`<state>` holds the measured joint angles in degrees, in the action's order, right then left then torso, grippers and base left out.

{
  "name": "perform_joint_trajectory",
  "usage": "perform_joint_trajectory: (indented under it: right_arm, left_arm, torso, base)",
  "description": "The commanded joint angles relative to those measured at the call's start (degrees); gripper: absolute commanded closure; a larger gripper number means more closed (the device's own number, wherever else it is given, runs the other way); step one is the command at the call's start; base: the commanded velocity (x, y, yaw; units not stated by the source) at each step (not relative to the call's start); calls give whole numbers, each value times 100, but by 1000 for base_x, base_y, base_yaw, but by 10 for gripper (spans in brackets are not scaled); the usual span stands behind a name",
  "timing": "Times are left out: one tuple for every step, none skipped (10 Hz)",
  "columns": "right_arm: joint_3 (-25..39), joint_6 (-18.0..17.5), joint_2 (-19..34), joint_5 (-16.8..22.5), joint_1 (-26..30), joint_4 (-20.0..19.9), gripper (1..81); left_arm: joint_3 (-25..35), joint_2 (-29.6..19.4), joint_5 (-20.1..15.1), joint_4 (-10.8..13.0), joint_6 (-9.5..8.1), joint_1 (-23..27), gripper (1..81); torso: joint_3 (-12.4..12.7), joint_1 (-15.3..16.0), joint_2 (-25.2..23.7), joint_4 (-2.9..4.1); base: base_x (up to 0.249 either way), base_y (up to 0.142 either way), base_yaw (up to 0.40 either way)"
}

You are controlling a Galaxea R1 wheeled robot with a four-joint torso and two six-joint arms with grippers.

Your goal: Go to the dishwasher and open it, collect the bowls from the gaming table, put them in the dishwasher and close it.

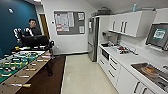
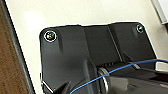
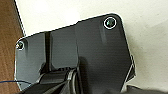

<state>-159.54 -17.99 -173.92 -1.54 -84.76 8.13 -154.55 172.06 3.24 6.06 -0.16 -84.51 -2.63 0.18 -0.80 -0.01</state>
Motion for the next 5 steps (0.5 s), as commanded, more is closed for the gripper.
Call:
perform_joint_trajectory:
  right_arm:
    - [-24, 15, 39, 268, 297, 39, 10]
    - [-24, 15, 39, 268, 297, 39, 10]
    - [-15, 15, 39, 268, 297, 39, 10]
    - [-24, 15, 39, 268, 288, 39, 10]
    - [-24, 15, 39, 268, 297, 39, 10]
  left_arm:
    - [-14, -13, -280, 9, 16, 272, 10]
    - [-14, -22, -280, 9, 16, 272, 10]
    - [-14, -31, -280, 9, 16, 272, 10]
    - [-14, -31, -280, 9, 16, 272, 10]
    - [-14, -22, -280, 9, 16, 272, 10]
  torso:
    - [0, 0, 0, 0]
    - [0, 0, 0, 0]
    - [0, 0, 0, 0]
    - [0, 0, 0, 0]
    - [0, 0, 0, 0]
  base:
    - [0, 0, 227]
    - [0, 0, 226]
    - [0, 0, 227]
    - [0, 0, 227]
    - [0, 0, 227]
